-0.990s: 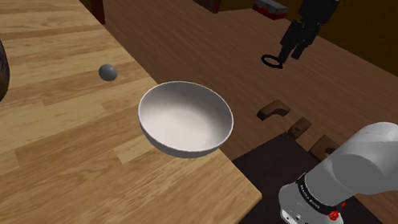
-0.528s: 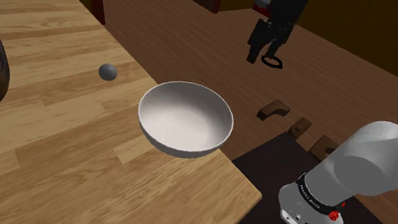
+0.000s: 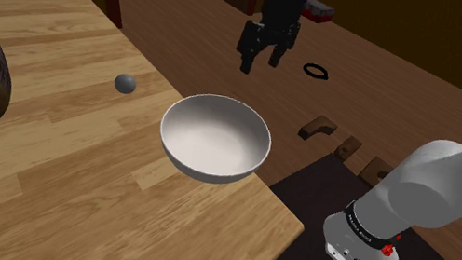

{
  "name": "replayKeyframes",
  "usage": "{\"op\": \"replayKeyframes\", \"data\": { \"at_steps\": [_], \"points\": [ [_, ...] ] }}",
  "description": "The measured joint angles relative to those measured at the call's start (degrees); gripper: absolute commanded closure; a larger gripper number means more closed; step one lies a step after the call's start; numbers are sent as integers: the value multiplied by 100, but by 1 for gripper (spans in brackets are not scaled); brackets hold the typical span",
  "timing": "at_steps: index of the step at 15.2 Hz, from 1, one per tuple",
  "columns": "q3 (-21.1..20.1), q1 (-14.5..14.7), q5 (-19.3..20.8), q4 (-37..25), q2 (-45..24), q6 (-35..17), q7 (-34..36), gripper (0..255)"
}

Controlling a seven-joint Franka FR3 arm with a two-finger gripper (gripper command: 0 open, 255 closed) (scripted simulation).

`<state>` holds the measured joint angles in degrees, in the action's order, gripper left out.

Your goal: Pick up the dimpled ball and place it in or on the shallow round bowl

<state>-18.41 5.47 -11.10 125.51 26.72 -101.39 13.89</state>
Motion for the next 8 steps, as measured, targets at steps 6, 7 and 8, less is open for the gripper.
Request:
{"op": "replayKeyframes", "data": {
  "at_steps": [6,7,8],
  "points": [
    [-706,16,343,-880,-1080,-354,892,0],
    [-829,30,436,-1037,-1270,-401,1067,0],
    [-935,32,554,-1225,-1494,-441,1226,0]
  ]
}}
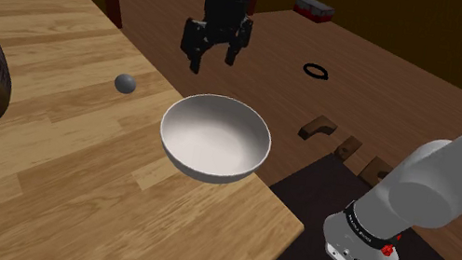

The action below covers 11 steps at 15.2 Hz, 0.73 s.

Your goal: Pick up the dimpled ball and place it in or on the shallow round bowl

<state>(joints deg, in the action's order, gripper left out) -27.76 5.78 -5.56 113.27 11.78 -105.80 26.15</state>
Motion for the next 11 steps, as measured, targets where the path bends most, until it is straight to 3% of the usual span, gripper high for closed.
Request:
{"op": "replayKeyframes", "data": {
  "at_steps": [5,11],
  "points": [
    [-498,174,765,-986,-1185,-104,925,0],
    [-726,845,1922,-2694,-2766,332,1946,0]
  ]
}}
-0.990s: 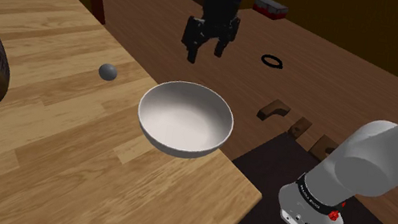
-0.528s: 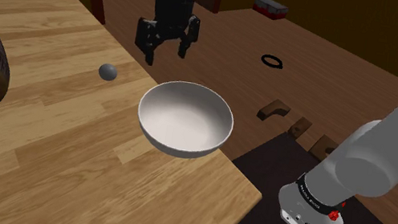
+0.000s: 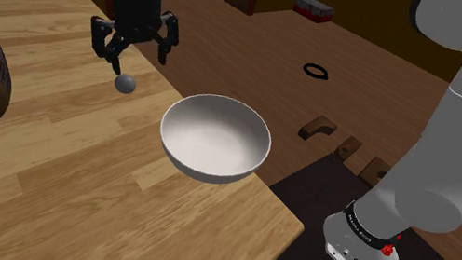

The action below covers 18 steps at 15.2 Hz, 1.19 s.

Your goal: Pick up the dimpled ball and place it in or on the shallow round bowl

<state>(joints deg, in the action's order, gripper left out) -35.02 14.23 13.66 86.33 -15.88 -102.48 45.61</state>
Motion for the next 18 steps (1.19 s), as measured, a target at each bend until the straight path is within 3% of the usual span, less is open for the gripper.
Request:
{"op": "replayKeyframes", "data": {
  "at_steps": [2,4,16,17,18],
  "points": [
    [28,296,330,-561,-486,163,218,0],
    [53,401,449,-676,-659,137,308,0],
    [99,387,541,-358,-782,-281,387,0],
    [99,387,541,-358,-782,-281,387,255],
    [99,387,541,-358,-782,-281,387,255]
  ]
}}
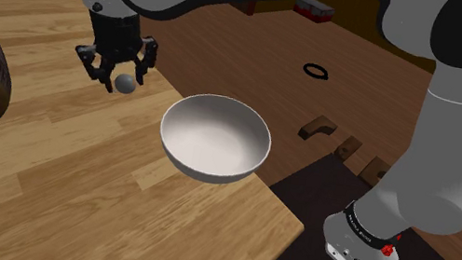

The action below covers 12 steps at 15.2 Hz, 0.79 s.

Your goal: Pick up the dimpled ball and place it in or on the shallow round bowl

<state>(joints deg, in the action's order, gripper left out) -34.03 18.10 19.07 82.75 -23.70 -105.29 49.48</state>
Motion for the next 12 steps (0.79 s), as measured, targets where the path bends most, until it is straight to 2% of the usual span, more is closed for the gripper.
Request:
{"op": "replayKeyframes", "data": {
  "at_steps": [9,12],
  "points": [
    [-1,0,0,-1,1,-1,-1,255],
    [-7,28,-7,-170,-4,161,-20,255]
  ]
}}
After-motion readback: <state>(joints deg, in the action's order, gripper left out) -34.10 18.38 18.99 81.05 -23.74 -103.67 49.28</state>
